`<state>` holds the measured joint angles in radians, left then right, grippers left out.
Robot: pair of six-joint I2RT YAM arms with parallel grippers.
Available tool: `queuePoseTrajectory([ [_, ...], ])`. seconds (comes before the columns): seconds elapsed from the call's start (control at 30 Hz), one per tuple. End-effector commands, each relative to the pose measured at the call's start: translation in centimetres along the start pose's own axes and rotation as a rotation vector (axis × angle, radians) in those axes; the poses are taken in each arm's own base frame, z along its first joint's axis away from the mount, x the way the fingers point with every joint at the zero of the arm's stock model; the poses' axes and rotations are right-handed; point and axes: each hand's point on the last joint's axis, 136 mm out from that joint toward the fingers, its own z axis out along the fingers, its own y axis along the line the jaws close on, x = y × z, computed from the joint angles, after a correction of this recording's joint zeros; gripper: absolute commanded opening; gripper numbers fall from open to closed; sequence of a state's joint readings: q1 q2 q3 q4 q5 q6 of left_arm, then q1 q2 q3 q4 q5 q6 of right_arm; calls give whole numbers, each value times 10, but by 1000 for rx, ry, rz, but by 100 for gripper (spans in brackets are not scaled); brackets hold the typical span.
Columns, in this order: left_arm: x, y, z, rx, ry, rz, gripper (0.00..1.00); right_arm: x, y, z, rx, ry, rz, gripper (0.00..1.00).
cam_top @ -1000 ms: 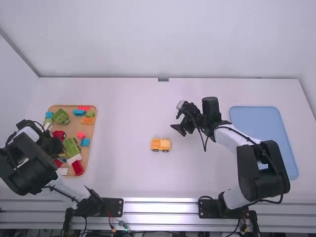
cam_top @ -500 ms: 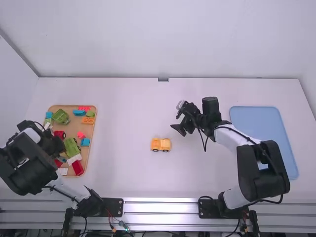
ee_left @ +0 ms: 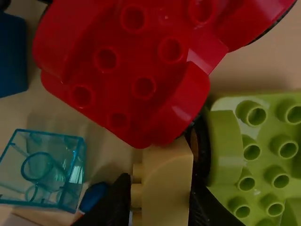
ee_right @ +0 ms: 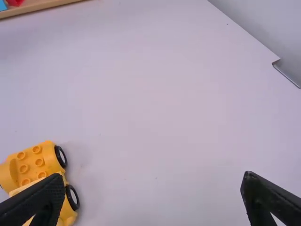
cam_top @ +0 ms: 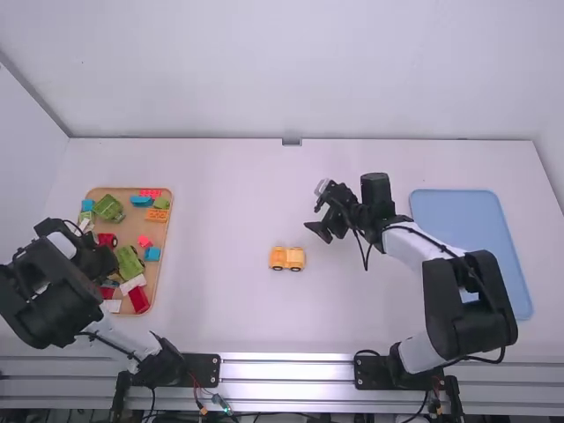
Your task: Assemble lego blocks to make yellow taxi
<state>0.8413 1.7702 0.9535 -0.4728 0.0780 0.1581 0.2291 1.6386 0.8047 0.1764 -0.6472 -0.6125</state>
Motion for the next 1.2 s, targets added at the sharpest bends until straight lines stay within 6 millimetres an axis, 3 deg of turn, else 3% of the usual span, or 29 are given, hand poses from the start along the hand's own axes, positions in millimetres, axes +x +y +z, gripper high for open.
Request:
queuePoseTrajectory([
  [0.0,6,-5,5,21,16,20,28,-12,-5,-2,9,-23,-15,99],
  [0.57,12,-9,13,40,1,43,25,-12,-5,-2,7,-20,-13,99],
  [0.77,13,-9,13,40,8,35,17,-12,-5,-2,7,-21,-10,99],
  [0.9,14,-9,9,44,25,30,23,-12,-5,-2,6,-21,-12,99],
  [0.97,14,-9,7,46,36,29,32,-12,-5,-2,6,-21,-11,99],
  [1.17,17,-10,8,46,41,28,31,-12,-5,-2,6,-20,-10,98],
])
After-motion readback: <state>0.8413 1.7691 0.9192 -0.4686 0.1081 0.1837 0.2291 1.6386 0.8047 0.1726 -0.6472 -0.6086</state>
